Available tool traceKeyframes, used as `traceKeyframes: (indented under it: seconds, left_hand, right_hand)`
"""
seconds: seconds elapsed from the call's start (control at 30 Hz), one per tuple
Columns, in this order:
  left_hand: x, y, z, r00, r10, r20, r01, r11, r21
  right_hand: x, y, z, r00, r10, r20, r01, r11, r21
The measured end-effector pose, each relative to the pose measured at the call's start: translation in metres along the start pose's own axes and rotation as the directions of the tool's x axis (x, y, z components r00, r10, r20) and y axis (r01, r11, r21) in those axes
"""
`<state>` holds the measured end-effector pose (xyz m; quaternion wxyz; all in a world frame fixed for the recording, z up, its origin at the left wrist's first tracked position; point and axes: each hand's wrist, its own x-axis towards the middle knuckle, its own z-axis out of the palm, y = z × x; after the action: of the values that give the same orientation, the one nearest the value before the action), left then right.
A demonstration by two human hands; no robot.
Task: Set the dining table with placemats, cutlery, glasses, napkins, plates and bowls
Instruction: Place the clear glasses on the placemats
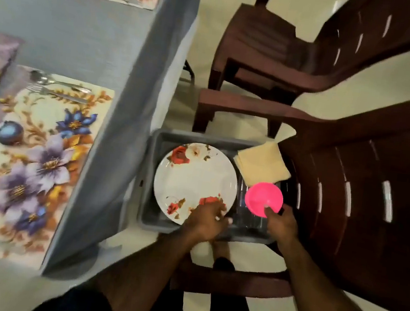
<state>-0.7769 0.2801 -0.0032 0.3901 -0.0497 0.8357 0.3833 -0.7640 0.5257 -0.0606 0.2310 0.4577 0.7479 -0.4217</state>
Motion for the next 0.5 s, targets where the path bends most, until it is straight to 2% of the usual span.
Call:
traceKeyframes:
  seconds: [0.07, 0.23, 0.37, 0.5]
  left_hand:
    - [0.041, 0.015, 0.009, 0.997, 0.016, 0.077, -0.016, 1.0, 0.006]
    - [0.094, 0.043, 0.027, 0.983, 0.059, 0.171, -0.032, 0.987, -0.157]
    - [0.099, 0.036, 0.029, 0.996, 0.05, 0.067, -0.036, 0.98, -0.193]
    - [0.073, -0.001, 0.0, 0.999, -0.027, -0.029, 0.02, 0.98, -0.198]
  right_hand:
    - [0.003, -0.008, 0.007, 0.999, -0.019, -0.039, 0.021, 0.999, 0.046]
    - [0.008, -0.01, 0.015, 0.996, -0.064, -0.066, 0.071, 0.99, 0.12]
    - [-0.005, -0.01, 0.019, 0.994, -0.086, -0.066, 0.093, 0.991, 0.097]
    - [-0.038, -0.02, 0.05, 0.991, -0.101, 0.085, 0.095, 0.993, 0.07]
